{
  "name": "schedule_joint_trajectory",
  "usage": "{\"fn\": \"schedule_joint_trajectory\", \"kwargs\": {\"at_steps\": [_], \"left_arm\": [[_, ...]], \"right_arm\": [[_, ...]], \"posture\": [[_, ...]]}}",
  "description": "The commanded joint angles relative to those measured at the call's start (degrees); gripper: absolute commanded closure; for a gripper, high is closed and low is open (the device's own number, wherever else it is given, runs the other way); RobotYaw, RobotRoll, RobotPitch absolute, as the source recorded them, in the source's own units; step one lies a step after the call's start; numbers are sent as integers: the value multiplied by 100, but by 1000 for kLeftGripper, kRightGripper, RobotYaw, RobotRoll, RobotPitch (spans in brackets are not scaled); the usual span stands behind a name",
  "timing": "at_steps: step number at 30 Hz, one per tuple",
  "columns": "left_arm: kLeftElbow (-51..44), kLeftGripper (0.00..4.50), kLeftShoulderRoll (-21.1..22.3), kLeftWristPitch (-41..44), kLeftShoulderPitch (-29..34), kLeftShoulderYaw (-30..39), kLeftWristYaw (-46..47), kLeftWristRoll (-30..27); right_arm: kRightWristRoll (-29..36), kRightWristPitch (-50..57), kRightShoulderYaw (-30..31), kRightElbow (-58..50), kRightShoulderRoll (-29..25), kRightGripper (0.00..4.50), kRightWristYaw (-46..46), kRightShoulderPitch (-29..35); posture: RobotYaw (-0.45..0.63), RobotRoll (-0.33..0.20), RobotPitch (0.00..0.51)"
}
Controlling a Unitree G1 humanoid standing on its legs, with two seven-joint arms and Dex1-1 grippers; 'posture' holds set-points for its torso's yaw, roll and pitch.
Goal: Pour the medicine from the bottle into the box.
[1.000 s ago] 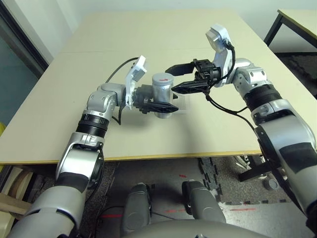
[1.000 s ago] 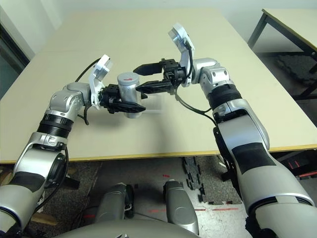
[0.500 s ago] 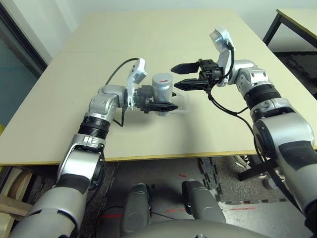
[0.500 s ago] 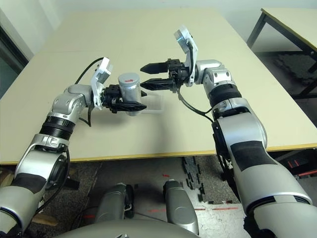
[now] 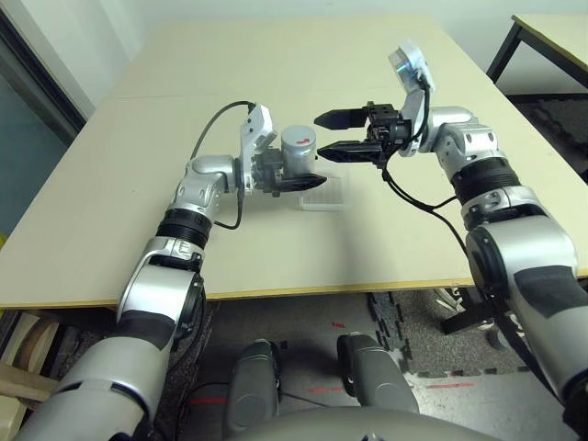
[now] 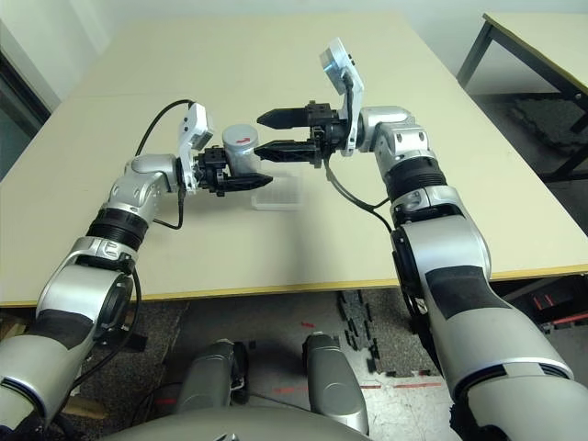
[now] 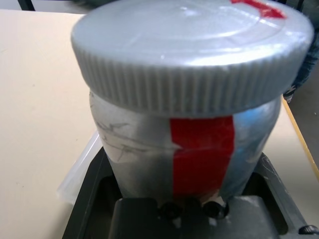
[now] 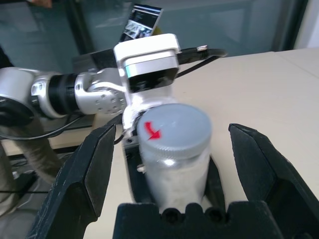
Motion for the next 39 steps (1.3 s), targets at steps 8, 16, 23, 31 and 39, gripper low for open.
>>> {"fn": "schedule_joint_trajectory", "kwargs": {"at_steps": [8, 16, 23, 31, 39], "left_arm": [[39, 1785, -37, -56, -139, 1, 28, 126], [6, 1785, -77, -12, -137, 3, 37, 116], [-51, 1785, -84, 34, -119, 2, 42, 94], [-347, 1785, -34, 254, 18, -4, -158, -12], [-524, 1785, 47, 383, 116, 36, -245, -47]], "right_arm": [[-184, -127, -135, -58, 231, 0, -311, 1], [-235, -131, -189, -60, 381, 0, -369, -19], [-276, -175, -192, -32, 462, 0, -423, -49], [-358, -263, -237, 250, 400, 0, -559, -91], [-465, -377, -282, 530, 211, 0, -553, -100]], "posture": [[-190, 0, 83], [-190, 0, 84], [-185, 0, 85], [-185, 0, 85], [-177, 0, 78]]}}
